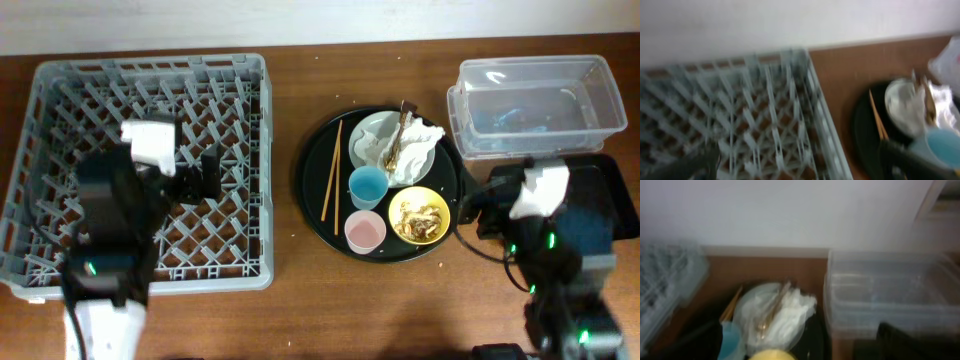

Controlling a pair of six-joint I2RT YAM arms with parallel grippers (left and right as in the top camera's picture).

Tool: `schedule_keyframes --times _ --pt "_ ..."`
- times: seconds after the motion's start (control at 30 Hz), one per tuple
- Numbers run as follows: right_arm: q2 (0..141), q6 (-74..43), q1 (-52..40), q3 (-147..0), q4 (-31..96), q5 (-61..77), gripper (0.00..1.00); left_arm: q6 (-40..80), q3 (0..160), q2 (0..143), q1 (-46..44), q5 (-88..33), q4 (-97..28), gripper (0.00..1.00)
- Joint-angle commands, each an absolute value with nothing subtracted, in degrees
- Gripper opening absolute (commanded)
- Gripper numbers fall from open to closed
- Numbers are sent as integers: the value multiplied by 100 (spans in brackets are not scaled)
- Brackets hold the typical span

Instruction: Sort waste into correct bins and load items into the dishwasher rack

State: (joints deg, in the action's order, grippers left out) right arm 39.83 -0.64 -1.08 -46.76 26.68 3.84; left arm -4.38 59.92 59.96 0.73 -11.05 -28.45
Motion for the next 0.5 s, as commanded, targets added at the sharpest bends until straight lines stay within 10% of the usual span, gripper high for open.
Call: schedule_keyframes --times 0.0,0.13,0.33,0.47 --pt "5214 -51 -69 -6090 3448 1024 98 -768 7544 7076 93 -1288 -3903 99" --pt "8117 -45 -73 -9098 5494 1876 98 -786 9074 8344 93 -1269 -5253 99" --pt "10291 -301 -86 -9675 4624 3181 98 -784 9070 8401 93 -1208 -5148 100" --pt "10901 -3308 -1026 -9671 4908 -709 93 -784 9070 8433 93 -1203 -5151 99"
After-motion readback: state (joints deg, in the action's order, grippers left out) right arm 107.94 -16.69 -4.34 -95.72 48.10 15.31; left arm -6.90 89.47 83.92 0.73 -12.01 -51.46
